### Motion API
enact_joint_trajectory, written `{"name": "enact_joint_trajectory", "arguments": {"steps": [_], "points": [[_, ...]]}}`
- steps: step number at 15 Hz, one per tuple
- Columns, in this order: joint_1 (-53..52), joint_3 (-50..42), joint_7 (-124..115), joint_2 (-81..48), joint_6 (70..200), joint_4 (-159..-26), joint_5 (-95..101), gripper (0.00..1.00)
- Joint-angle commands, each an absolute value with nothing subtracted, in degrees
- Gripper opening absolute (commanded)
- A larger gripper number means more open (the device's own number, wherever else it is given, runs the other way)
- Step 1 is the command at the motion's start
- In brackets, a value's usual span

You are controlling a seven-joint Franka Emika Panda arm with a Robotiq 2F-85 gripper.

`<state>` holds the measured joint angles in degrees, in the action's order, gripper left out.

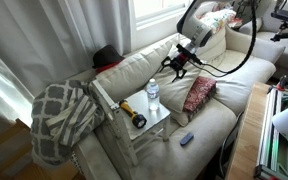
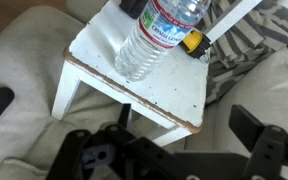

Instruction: Lay the flashlight flat on the seat of the wooden chair and put the bottle of water upright on it

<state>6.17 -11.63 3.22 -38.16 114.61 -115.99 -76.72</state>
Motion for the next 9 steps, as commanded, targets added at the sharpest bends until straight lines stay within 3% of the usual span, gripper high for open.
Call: {"name": "enact_joint_trajectory", "arguments": {"steps": [1, 9], "points": [[6.2, -12.4, 9.1, -28.2, 115.2, -123.3, -68.4, 1.0], [6.6, -11.2, 17.7, -8.6, 116.4, -134.8, -48.4, 1.0]]}}
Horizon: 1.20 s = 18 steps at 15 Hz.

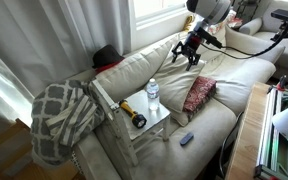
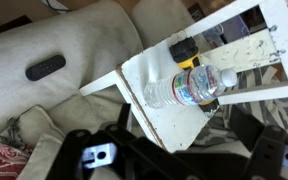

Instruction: Lay the flashlight flat on the seat of the wooden chair and put the bottle of water upright on it

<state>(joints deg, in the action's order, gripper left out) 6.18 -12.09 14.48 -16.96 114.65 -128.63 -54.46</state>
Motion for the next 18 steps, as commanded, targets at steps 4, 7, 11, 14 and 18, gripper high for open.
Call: {"name": "enact_joint_trajectory", "arguments": {"steps": [4, 7, 11, 14, 18], "points": [[7.1, -10.4, 22.6, 0.6, 116.3, -139.3, -41.1, 1.0], [7.0, -10.0, 27.1, 6.9, 116.7, -142.0, -37.2, 1.0], [6.3, -10.4, 36.0, 13.0, 119.0, -144.9, -37.4, 1.0], [6.1, -10.8, 34.2, 11.2, 117.0, -142.5, -37.9, 1.0], [6.0, -10.8, 35.0, 11.9, 117.4, -143.2, -37.9, 1.0]]}}
